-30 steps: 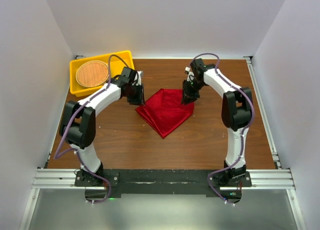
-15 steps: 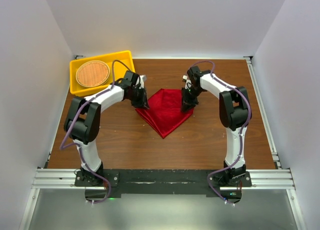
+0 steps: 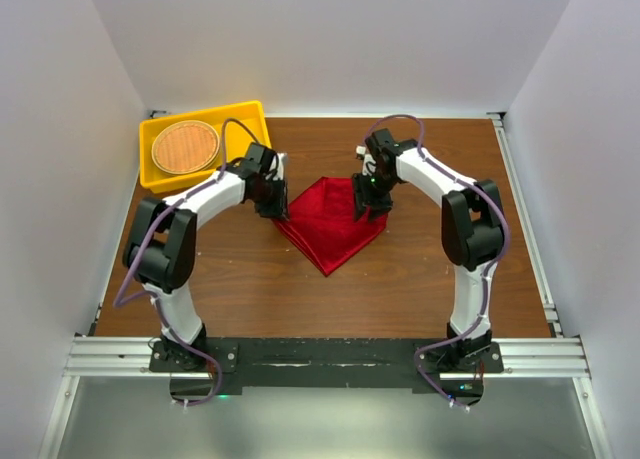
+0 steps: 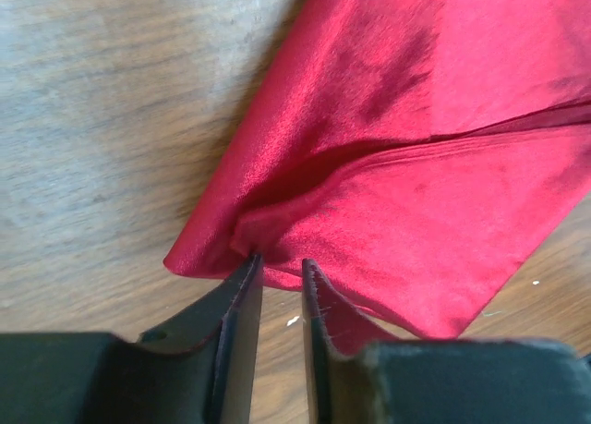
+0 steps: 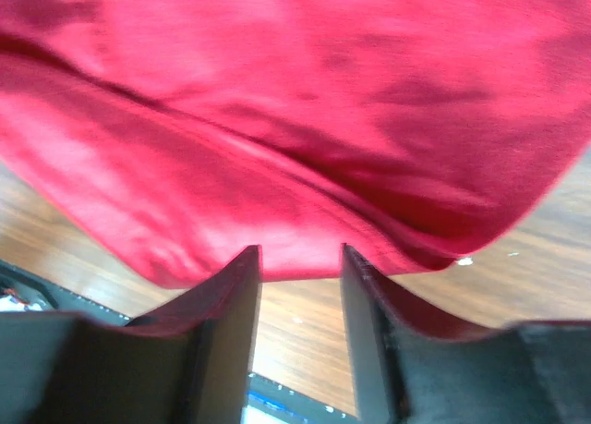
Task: Fold the napkin, place the utensils inside, and roll it up
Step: Fold the napkin, then roll the napkin with the utensil
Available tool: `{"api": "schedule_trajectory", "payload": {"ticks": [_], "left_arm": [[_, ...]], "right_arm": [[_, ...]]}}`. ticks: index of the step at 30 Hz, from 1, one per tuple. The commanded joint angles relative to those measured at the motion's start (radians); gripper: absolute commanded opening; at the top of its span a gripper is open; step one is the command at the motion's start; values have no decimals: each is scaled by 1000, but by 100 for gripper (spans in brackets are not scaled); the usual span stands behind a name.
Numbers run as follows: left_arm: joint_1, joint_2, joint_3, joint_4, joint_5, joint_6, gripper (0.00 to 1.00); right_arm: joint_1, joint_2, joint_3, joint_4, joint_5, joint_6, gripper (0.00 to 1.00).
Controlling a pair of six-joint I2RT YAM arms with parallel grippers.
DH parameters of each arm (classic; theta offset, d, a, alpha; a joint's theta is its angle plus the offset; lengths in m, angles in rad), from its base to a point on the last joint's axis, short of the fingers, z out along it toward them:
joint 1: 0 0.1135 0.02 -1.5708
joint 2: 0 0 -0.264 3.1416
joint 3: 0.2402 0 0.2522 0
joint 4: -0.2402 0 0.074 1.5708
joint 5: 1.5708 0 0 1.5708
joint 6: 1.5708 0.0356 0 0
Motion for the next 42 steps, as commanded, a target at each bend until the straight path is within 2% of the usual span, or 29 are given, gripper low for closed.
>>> {"api": "schedule_trajectory", "payload": {"ticks": [1, 4, 7, 9, 10, 11, 14, 15, 16, 19, 26, 30, 34, 38, 42], "left_arm": [[10, -140, 46, -3, -35, -49, 36], [39, -241, -22, 39, -35, -141, 46], [92, -335, -148, 153, 66, -209, 56], [140, -376, -222, 261, 131, -233, 68], [157, -382, -287, 295, 199, -232, 78], [193, -387, -317, 329, 232, -218, 84], [252, -387, -418, 467, 350, -207, 82], [261, -372, -458, 585, 399, -209, 82], [263, -355, -464, 608, 468, -210, 82], [263, -272, -457, 621, 498, -174, 81], [264, -212, -498, 661, 426, -149, 81], [264, -215, -514, 658, 415, -149, 75], [264, -246, -497, 574, 344, -158, 75], [264, -312, -491, 454, 260, -268, 73], [264, -408, -506, 396, 157, -345, 73]], "right_arm": [[93, -157, 17, 71, 79, -49, 59], [141, -210, -31, 131, 107, -61, 69], [193, -235, -50, 165, 112, -78, 73], [224, -253, -60, 181, 97, -85, 73], [234, -257, -65, 200, 90, -85, 74], [248, -257, -73, 208, 72, -87, 75], [265, -237, -73, 214, 52, -79, 75], [270, -223, -67, 205, 52, -81, 75], [274, -218, -62, 190, 55, -82, 75], [279, -221, -65, 185, 57, -73, 75], [284, -240, -115, 210, 57, -43, 75], [313, -220, -146, 312, 75, -42, 74], [374, -191, -142, 360, 207, -75, 73], [458, -119, -88, 362, 387, -121, 73], [521, -62, -45, 356, 493, -183, 73]]}}
